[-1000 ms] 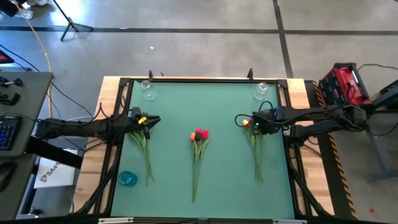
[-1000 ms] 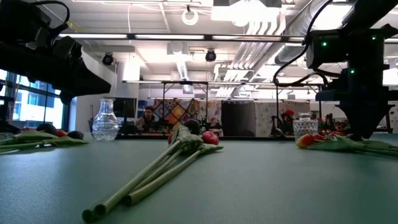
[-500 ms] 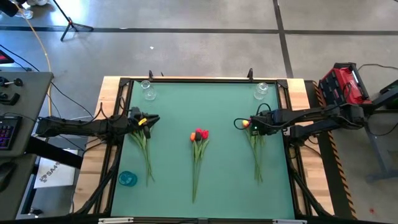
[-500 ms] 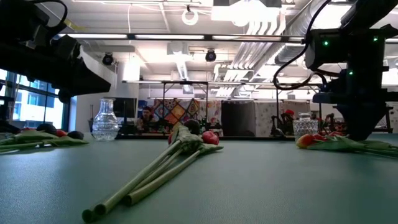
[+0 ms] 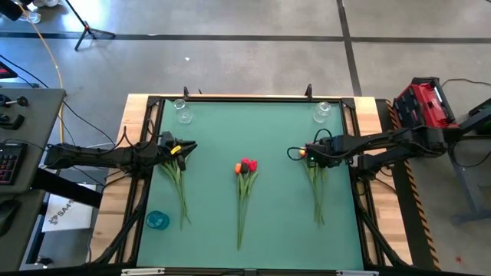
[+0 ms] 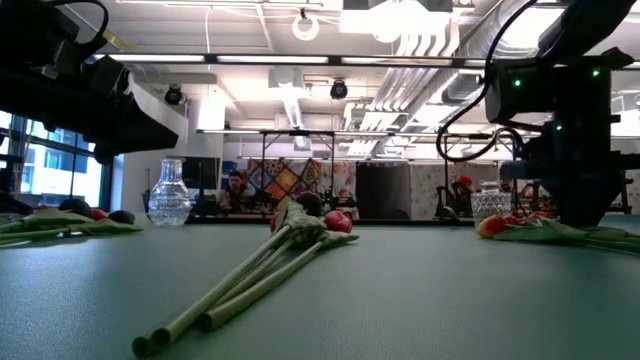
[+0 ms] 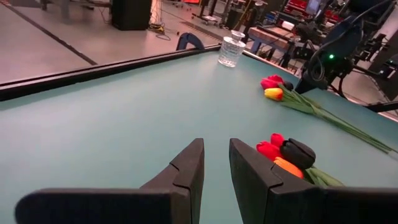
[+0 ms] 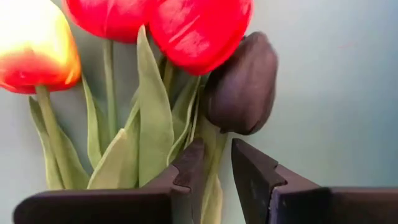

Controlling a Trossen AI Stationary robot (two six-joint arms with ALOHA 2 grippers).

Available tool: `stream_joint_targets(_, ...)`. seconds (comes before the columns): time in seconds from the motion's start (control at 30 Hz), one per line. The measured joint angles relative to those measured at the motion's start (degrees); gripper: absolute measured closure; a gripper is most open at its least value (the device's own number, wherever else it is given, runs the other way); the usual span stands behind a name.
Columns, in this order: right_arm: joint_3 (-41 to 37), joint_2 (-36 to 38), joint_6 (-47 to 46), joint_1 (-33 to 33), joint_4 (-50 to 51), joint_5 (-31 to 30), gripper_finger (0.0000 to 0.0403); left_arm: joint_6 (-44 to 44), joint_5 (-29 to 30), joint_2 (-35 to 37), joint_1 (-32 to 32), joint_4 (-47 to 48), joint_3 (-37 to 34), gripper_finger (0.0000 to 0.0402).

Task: Sort flowers into vase by color
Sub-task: Put the black tulip into the right transparent vase

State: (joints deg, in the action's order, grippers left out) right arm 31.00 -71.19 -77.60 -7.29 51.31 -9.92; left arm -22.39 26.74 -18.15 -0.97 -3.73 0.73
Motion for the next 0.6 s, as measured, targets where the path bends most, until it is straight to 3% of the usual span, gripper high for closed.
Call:
stream_joint_targets(0.13, 0.14, -2.87, -0.41, 0.22, -0.26, 0.44, 0.0337, 0.07, 0.00, 0.00, -0.02, 0.00, 0.00, 0.0339)
stream_joint_targets(0.27, 0.22, -3.13, 0.74, 0.24, -0.40, 0.47, 0.0377, 1.15, -0.33, 0.00, -0.02, 0.00, 0.00, 0.0339)
stream_joint_targets(0.33, 0.40, -2.29, 1.89, 0.28, -0.06, 0.49, 0.0395, 1.57, -0.68, -0.01, -0.02, 0.01, 0.00, 0.0339)
stream_joint_targets(0.6, 7.51, 4.73, 3.72, 0.77, 7.60, -5.05, 0.0399, 1.45, -0.66, -2.46, -0.02, 0.04, 0.00, 0.0339)
